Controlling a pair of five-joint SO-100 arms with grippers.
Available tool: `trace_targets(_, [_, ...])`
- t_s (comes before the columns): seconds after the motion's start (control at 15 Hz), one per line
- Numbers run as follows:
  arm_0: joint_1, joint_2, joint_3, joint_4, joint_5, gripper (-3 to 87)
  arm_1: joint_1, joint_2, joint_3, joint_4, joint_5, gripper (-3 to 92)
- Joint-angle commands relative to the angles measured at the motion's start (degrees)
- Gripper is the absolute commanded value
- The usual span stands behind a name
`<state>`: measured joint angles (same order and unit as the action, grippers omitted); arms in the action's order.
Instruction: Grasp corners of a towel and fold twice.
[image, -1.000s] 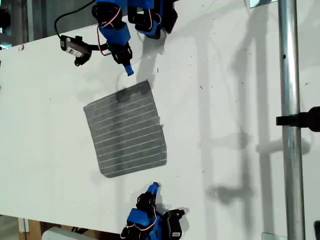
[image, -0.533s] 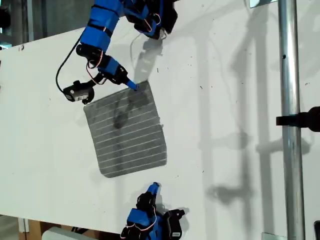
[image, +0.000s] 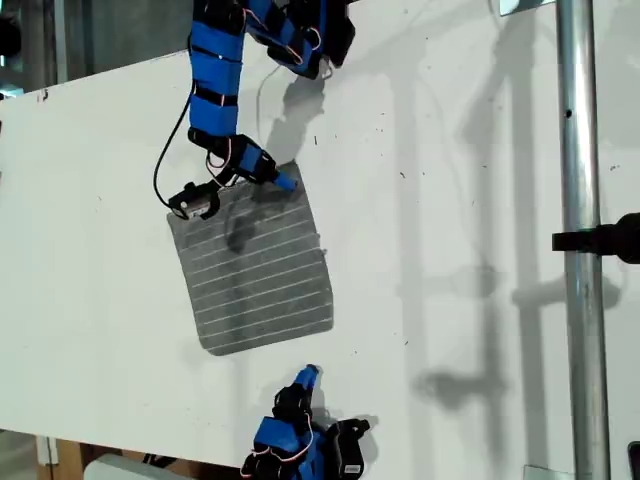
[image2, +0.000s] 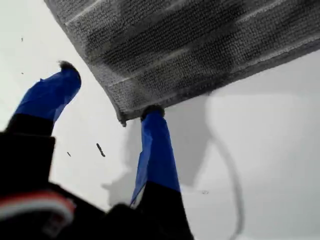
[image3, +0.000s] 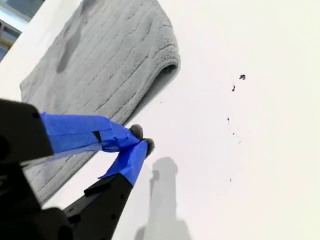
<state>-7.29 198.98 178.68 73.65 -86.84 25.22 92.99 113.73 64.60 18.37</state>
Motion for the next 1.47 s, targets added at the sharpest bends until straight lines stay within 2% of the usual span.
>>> trace_targets(0.0, [0.7, 0.26, 0.18, 0.18, 0.26, -2.6, 1.32, -5.45, -2.37, -4.75, -0.79, 27.8])
trace_targets(0.13, [0.79, 0.26, 0.18, 0.26, 0.0, -2.6, 2.2, -12.48, -7.12, -3.69, -1.05, 23.5])
trace_targets(0.2, [0.79, 0.26, 0.18, 0.26, -0.18, -2.7, 2.37, -14.41, -9.05, -2.99, -1.85, 14.7])
trace_targets(0.27, [0.62, 0.26, 0.18, 0.26, -0.18, -2.7, 2.72, -16.79, -11.34, -1.58, -1.93, -0.2])
trace_targets(0.53, [-1.32, 0.26, 0.0, -1.05, -0.53, -2.8, -0.09, -16.52, -11.43, -2.99, -1.93, -0.2])
trace_targets(0.73, [-4.04, -3.6, -6.94, -7.21, 1.41, -2.9, -0.18, -16.61, -11.25, -3.25, -1.93, -0.2])
trace_targets(0.87, [-6.06, -25.22, -21.09, -11.25, 5.27, -2.9, -0.09, -16.7, -11.34, -3.25, -1.93, -0.2])
trace_targets(1.0, [-6.5, -49.83, -37.88, -14.59, 12.66, -2.9, 0.0, -16.79, -11.34, -3.34, -1.93, -0.2])
trace_targets(1.4, [-3.34, -88.77, -75.76, -5.1, 25.14, -2.9, 0.0, -16.79, -11.07, -3.52, -1.93, -0.2])
